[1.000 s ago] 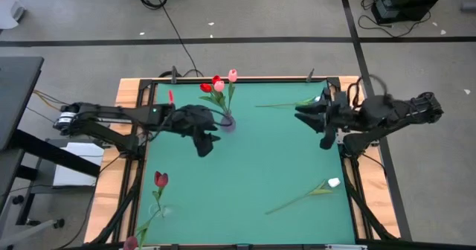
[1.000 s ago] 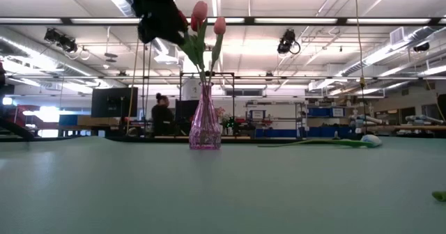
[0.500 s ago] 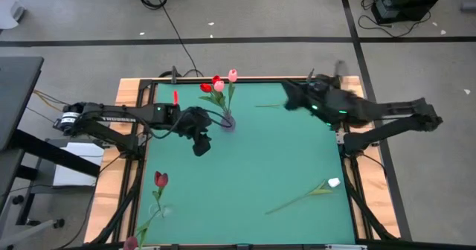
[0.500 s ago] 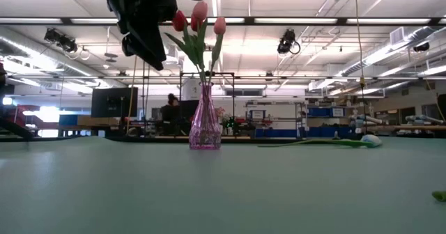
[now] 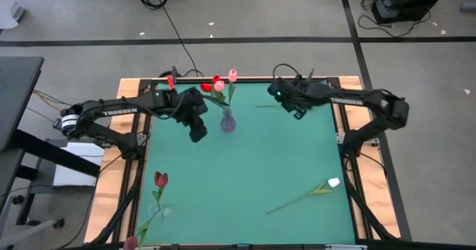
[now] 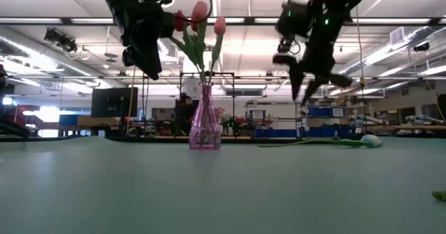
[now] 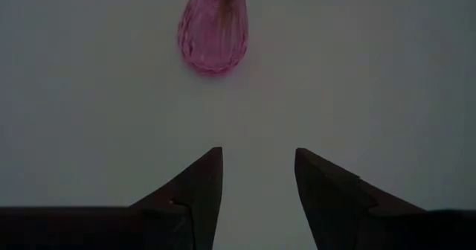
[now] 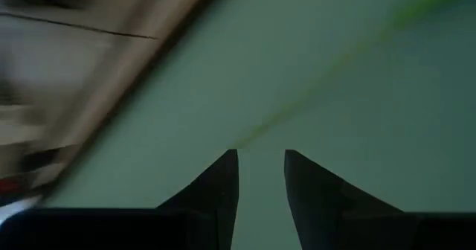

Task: Sort flowers into vase by color
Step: Put the top white flower into the transparent vase

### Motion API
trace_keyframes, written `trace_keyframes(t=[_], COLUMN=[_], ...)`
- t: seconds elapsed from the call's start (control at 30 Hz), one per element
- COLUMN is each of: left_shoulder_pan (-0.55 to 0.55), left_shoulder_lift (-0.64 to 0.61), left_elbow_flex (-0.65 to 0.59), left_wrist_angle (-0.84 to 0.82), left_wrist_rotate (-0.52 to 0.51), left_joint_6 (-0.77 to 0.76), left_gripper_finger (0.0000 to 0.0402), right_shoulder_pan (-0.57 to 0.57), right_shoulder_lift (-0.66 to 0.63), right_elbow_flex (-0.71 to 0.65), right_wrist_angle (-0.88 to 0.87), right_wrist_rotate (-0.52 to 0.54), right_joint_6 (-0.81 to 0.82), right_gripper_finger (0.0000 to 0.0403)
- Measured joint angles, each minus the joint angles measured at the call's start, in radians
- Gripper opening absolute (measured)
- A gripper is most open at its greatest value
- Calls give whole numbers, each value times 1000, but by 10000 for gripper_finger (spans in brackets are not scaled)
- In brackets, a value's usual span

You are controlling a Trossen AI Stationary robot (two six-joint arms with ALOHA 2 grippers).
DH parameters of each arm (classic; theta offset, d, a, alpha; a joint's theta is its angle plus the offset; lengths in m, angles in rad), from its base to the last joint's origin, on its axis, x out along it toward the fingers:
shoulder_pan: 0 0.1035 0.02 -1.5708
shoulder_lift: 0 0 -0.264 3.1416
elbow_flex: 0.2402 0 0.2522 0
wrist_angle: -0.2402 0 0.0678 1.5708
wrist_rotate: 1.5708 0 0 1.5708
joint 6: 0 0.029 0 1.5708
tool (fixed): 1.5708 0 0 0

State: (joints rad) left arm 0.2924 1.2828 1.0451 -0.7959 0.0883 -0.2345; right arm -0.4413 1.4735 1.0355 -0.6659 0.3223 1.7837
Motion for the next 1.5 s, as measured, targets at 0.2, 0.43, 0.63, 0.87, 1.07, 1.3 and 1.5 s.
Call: trace_keyframes(t=[0.2,0.43,0.63,0.87,1.07,1.3,1.5], left_shoulder_pan=[14,77,129,190,204,196,179], left_shoulder_lift=[0,0,0,0,0,0,-1], left_elbow_flex=[0,0,0,0,0,0,1], left_wrist_angle=[1,6,6,7,-1,-17,-59], left_wrist_rotate=[0,-5,-5,-5,16,62,184], left_joint_6=[95,178,228,256,249,235,283], left_gripper_finger=[172,172,172,172,172,172,172], right_shoulder_pan=[-153,-292,-336,-351,-349,-313,-233], right_shoulder_lift=[123,210,253,316,316,270,162], right_elbow_flex=[0,0,0,3,2,0,0], right_wrist_angle=[-61,-60,-49,-43,-46,27,99], right_wrist_rotate=[-146,-230,-270,-272,-246,-214,-190], right_joint_6=[5,27,46,46,-11,-166,-280], right_gripper_finger=[119,119,119,117,68,20,10])
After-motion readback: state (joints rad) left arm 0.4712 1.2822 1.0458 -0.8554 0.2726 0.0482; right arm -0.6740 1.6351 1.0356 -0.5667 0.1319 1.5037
